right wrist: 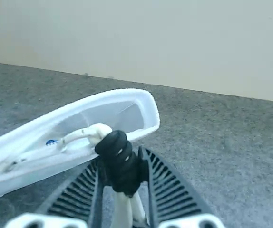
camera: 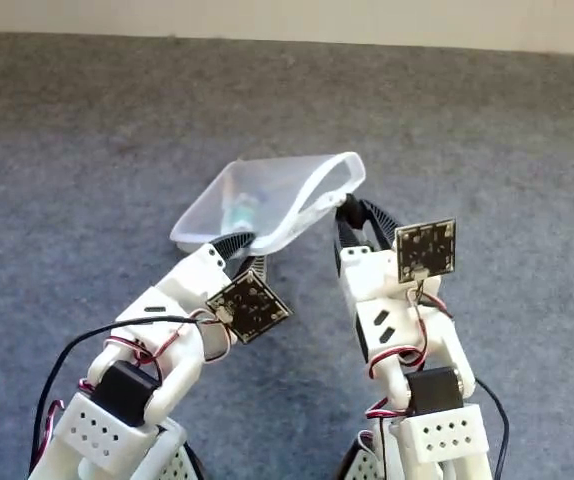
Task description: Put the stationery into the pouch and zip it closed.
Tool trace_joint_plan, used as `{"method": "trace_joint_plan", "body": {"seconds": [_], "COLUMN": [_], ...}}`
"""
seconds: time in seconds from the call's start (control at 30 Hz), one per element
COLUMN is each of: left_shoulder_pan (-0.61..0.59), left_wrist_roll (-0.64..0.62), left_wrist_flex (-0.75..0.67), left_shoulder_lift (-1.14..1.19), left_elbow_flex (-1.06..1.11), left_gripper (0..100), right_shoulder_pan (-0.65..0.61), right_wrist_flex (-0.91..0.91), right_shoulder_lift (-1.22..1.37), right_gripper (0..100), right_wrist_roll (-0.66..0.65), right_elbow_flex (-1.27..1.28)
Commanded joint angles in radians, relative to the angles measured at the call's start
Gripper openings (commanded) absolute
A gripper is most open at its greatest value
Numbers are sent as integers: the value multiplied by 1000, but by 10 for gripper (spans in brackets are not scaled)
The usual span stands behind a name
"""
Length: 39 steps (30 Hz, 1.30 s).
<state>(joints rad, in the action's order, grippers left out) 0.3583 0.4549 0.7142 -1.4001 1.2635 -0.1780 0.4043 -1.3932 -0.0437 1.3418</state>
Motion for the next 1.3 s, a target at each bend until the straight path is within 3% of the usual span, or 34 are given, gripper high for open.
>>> {"method": "trace_joint_plan", "body": {"seconds": [0.0,0.87,0.97,1.27], "left_shoulder_pan": [-50,-41,-41,28], "left_wrist_roll": [-11,-12,-14,-14], "left_wrist_flex": [18,21,21,20], "left_shoulder_lift": [-25,-25,-25,-19], "left_elbow_flex": [-12,-19,-13,-13], "left_gripper": [4,37,86,92], "right_shoulder_pan": [105,10,8,-82], "right_wrist_flex": [-33,65,117,285], "right_shoulder_lift": [4,-7,-7,-7], "right_gripper": [5,5,5,5], "right_wrist_roll": [21,15,14,-43], "right_elbow_flex": [-71,-87,-119,-202]}}
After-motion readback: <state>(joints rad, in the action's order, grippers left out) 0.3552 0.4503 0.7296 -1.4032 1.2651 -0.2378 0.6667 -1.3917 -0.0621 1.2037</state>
